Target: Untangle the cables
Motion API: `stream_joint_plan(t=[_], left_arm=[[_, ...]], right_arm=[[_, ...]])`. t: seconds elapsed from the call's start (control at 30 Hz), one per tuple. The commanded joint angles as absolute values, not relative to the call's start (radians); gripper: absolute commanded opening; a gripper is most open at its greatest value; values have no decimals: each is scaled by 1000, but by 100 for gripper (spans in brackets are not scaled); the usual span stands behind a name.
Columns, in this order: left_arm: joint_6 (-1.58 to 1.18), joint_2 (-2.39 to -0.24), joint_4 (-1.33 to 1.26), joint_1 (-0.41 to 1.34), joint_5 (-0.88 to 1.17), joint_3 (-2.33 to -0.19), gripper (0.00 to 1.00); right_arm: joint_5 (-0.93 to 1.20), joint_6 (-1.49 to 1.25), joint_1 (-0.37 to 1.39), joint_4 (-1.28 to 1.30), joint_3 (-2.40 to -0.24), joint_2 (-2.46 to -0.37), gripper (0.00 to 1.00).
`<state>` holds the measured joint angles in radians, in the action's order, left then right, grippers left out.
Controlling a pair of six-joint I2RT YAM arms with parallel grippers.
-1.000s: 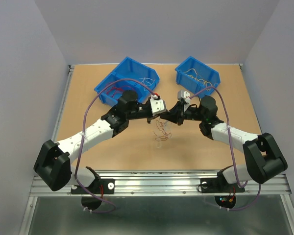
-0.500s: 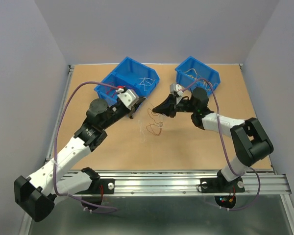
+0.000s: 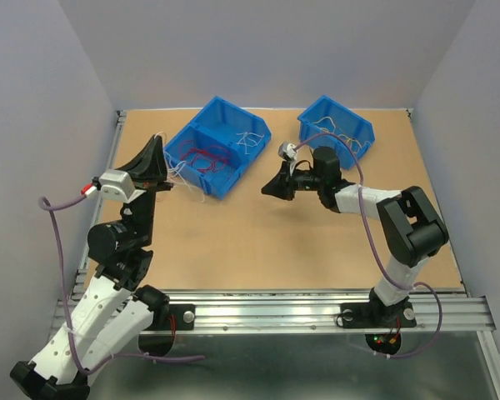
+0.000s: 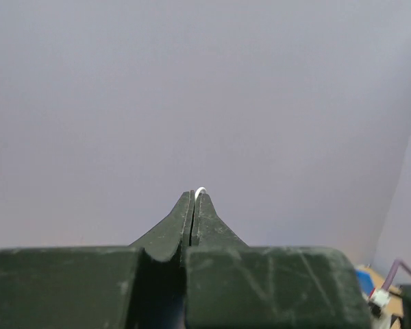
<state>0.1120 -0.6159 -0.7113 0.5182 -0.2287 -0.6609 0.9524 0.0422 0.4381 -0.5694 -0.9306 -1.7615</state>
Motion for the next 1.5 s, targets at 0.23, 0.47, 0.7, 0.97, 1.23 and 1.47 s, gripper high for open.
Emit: stream_joint_plan(t=[0.23, 0.47, 0.7, 0.97, 1.23, 1.47], left_arm=[[138, -706, -744, 518, 170, -718, 0], [150, -781, -693, 520, 431, -747, 0], [167, -914, -586, 541, 637, -825, 0], [166, -971, -574, 569, 612, -839, 0], [130, -939, -637, 575, 525, -810, 0], [111, -902, -646, 574, 541, -801, 0]], right_arm=[[959, 106, 440, -578, -914, -1671, 74], [1040, 3, 445, -866, -801, -1612, 100], [1049, -44, 453, -963, -770, -1615, 100], [1193, -46, 486, -986, -804, -1667, 100], [1229, -52, 515, -988, -836, -1703, 100], [1138, -69, 564, -983, -903, -1770, 100]])
